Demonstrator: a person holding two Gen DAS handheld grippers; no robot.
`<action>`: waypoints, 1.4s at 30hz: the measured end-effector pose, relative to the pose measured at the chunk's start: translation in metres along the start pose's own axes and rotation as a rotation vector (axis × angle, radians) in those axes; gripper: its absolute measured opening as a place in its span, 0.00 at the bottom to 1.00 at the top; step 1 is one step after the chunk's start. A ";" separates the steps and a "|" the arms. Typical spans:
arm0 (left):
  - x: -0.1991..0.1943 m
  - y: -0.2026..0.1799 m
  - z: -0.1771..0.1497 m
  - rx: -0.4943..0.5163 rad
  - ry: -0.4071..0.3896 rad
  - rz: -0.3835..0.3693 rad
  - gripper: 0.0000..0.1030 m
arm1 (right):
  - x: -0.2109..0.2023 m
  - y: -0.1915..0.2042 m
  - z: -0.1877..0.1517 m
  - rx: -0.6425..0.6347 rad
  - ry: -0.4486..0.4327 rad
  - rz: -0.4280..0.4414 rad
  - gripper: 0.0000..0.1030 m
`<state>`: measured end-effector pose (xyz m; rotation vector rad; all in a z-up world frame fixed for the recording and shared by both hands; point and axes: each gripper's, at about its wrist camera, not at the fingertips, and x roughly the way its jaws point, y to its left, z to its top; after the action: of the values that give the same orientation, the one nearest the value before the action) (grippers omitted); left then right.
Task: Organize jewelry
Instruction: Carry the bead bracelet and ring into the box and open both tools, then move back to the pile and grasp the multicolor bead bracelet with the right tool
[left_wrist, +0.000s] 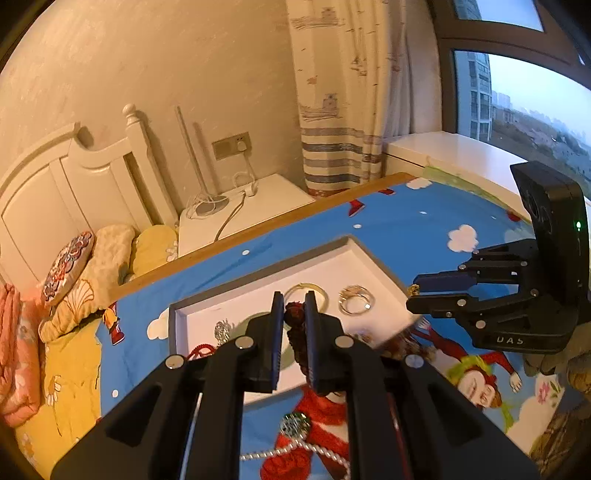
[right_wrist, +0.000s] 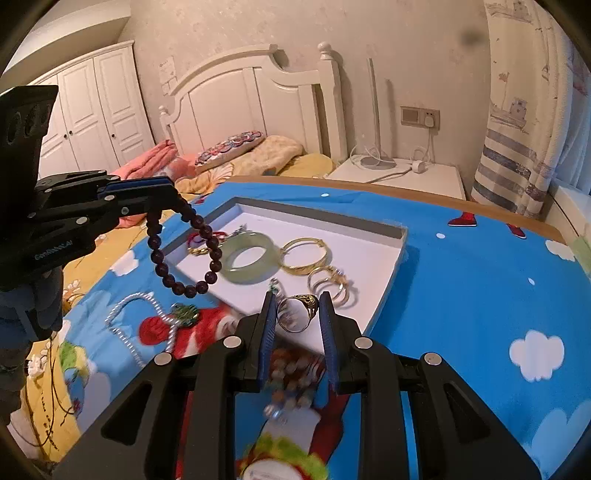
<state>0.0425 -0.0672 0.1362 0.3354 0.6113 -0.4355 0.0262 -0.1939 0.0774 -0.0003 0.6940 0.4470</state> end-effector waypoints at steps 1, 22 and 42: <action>0.004 0.002 0.002 -0.004 0.002 0.003 0.11 | 0.004 -0.001 0.002 -0.001 0.003 -0.003 0.23; 0.103 0.036 0.034 -0.114 0.051 0.018 0.11 | 0.082 -0.042 0.039 -0.019 0.091 -0.080 0.24; 0.085 0.081 -0.016 -0.239 0.113 0.162 0.89 | 0.036 -0.074 0.029 0.125 0.018 -0.056 0.43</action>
<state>0.1362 -0.0156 0.0855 0.1805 0.7321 -0.1856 0.0980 -0.2426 0.0668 0.0940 0.7373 0.3496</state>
